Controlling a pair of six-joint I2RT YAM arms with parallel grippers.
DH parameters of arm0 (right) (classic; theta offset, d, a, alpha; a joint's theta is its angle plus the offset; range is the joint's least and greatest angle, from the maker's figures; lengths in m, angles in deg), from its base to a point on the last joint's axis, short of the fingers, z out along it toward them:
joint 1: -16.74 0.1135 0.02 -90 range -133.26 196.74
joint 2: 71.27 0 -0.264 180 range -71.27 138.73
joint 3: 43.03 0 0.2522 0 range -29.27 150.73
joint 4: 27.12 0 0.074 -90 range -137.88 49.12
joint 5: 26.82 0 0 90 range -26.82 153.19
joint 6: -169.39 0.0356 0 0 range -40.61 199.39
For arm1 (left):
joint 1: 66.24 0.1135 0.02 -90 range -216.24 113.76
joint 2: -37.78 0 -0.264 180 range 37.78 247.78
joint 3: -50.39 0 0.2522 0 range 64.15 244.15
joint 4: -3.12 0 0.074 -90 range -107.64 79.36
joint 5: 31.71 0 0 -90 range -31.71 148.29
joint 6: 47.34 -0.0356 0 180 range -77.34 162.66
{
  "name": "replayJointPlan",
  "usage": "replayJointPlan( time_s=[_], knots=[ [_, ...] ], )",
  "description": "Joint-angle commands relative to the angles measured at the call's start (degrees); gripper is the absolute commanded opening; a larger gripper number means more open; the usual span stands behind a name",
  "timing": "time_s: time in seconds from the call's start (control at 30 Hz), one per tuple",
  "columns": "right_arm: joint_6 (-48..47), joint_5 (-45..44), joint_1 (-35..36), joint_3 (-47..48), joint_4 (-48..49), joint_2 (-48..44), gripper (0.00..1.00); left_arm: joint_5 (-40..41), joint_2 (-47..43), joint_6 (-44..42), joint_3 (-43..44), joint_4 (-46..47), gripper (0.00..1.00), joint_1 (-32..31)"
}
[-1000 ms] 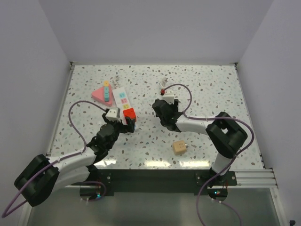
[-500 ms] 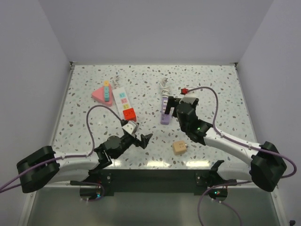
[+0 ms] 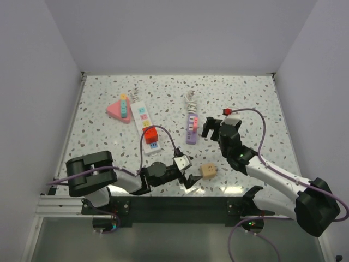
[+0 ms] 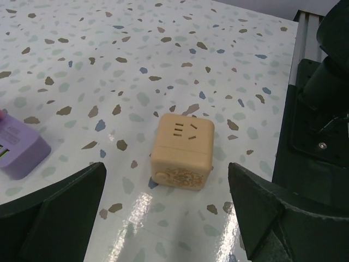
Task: Insert the plug
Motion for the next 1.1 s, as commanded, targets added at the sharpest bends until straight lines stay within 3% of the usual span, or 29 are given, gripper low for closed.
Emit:
replayJointPlan(
  time_s=[0.0, 0.9, 1.0, 1.07],
  knots=[
    [-0.04, 2.6, -1.35, -1.03, 3.34, -1.29, 0.99, -2.22, 3.05, -2.17, 3.78, 6.6, 0.99, -0.47],
    [1.37, 6.56, -7.5, -9.91, 7.38, -7.97, 0.99, -6.88, 18.17, -4.72, 21.18, -13.52, 0.98, -0.82],
    [1.37, 6.92, -8.38, -10.7, 7.47, -8.76, 0.99, -6.71, 19.41, -4.55, 21.89, -13.53, 0.8, -0.82],
    [1.45, 7.18, -8.73, -11.05, 7.47, -9.46, 0.99, -7.4, 20.02, -4.64, 22.59, -13.88, 0.45, -0.82]
  ],
)
